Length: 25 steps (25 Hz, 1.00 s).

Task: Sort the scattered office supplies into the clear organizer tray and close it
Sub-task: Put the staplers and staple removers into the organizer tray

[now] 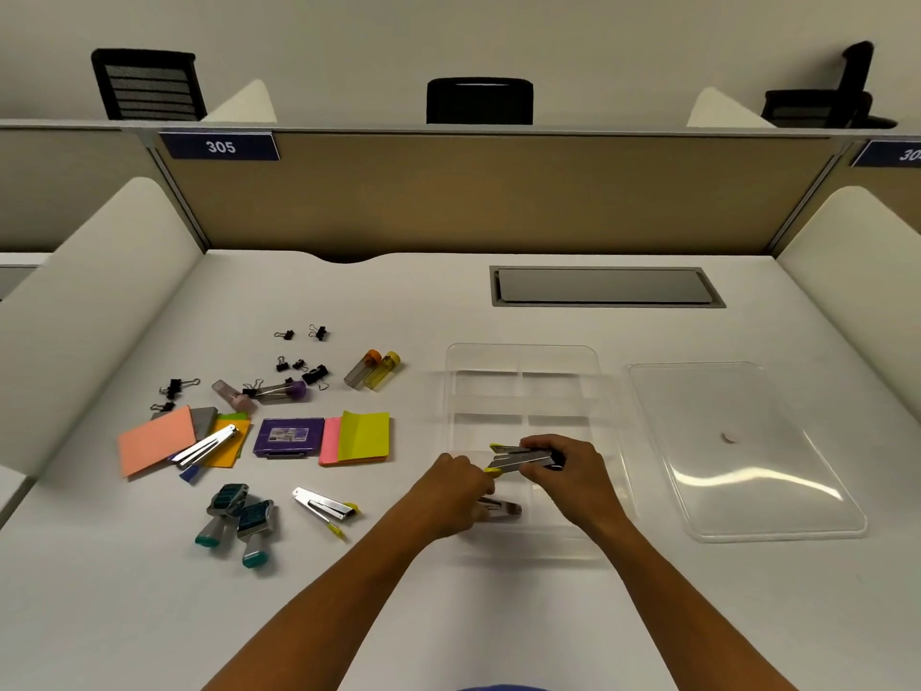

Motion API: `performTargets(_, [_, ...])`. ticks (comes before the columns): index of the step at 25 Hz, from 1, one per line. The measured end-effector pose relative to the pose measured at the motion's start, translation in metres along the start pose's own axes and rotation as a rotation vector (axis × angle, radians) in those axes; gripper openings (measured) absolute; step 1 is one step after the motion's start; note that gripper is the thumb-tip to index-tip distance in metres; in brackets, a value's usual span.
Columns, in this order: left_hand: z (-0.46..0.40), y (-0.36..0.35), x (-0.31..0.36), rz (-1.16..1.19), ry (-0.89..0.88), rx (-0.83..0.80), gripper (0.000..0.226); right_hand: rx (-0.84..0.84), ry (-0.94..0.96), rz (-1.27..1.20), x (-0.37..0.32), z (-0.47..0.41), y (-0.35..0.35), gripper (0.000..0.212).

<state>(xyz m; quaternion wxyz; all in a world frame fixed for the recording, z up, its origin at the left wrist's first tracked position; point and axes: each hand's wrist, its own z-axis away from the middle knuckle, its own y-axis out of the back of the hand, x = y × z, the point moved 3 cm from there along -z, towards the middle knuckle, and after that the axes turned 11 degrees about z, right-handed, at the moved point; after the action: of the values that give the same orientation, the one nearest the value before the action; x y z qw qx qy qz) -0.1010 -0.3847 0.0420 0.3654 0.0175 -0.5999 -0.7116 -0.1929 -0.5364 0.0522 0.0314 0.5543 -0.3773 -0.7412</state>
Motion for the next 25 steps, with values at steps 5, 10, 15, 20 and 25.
performTargets(5, [0.023, 0.016, -0.014, 0.174, -0.055, 0.118, 0.025, -0.030, 0.108, 0.088, -0.005, 0.004, -0.009, 0.027])
performTargets(10, [0.046, 0.030, -0.035, 0.290, -0.063, 0.374, 0.025, -0.096, 0.238, 0.284, -0.015, -0.002, -0.033, 0.019])
performTargets(15, [0.071, 0.022, -0.057, 0.359, -0.003, 0.425, 0.022, -0.106, 0.292, 0.478, -0.018, -0.001, -0.047, 0.022])
performTargets(20, [0.095, 0.015, -0.080, 0.416, 0.096, 0.488, 0.020, -0.170, 0.332, 0.750, -0.024, 0.000, -0.052, 0.028])
performTargets(25, [0.114, 0.012, -0.099, 0.459, 0.170, 0.516, 0.020, -0.136, 0.355, 0.659, -0.045, 0.000, -0.062, 0.026])
